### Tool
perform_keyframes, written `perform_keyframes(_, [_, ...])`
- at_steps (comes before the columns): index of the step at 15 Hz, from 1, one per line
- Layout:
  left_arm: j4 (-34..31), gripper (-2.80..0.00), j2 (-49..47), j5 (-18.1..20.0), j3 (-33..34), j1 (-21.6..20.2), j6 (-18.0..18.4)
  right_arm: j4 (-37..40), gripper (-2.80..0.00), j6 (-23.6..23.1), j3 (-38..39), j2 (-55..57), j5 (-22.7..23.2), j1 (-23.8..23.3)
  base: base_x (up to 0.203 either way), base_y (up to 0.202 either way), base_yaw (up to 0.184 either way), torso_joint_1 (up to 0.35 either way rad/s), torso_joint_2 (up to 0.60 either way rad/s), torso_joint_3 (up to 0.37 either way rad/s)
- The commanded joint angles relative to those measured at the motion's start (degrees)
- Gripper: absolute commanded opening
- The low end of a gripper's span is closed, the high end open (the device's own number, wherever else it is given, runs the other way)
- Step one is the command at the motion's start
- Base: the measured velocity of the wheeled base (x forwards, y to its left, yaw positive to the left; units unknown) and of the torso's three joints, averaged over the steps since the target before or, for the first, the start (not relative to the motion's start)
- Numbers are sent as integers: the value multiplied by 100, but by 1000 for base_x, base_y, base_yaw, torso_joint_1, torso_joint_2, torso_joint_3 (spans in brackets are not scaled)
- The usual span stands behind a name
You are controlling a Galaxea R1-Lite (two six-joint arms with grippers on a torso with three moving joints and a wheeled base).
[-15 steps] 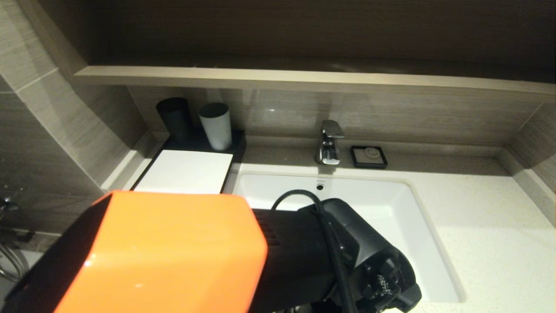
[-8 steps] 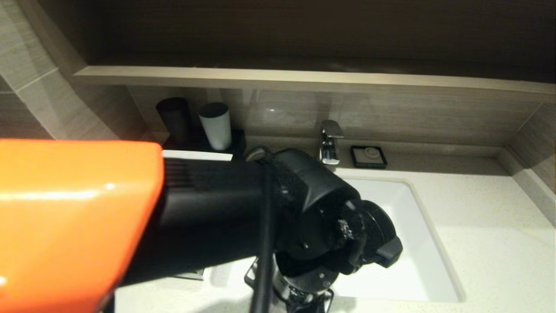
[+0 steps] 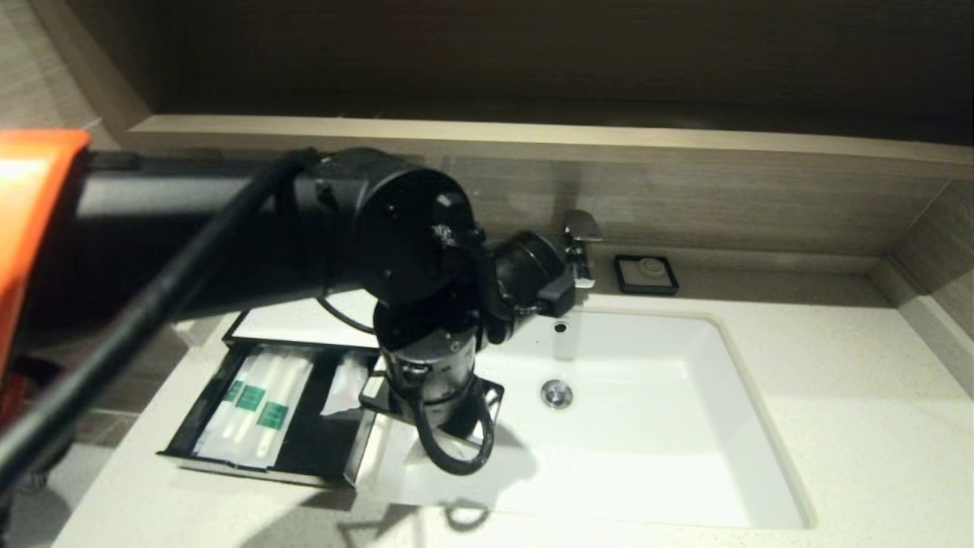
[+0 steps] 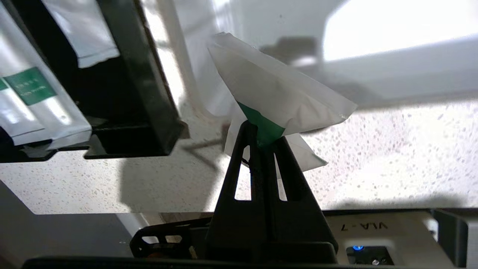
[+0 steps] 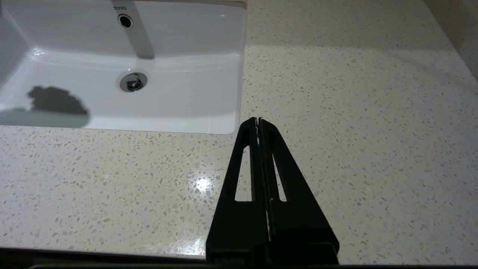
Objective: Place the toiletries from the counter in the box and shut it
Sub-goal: Place the bathroom toiletry into the drawer
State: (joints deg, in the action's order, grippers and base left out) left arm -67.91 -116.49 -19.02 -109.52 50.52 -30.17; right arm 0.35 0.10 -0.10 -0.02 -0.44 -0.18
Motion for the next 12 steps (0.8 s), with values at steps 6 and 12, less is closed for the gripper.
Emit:
perform_keyframes(6, [233, -280, 236, -7, -151, -1222, 14, 9, -280, 7, 1, -6, 0, 1, 0, 0, 0, 0, 0, 0])
perform_keyframes(12, [410, -280, 418, 12, 41, -1878, 37, 7, -280, 8, 1, -6, 0, 1, 0, 0, 0, 0, 0, 0])
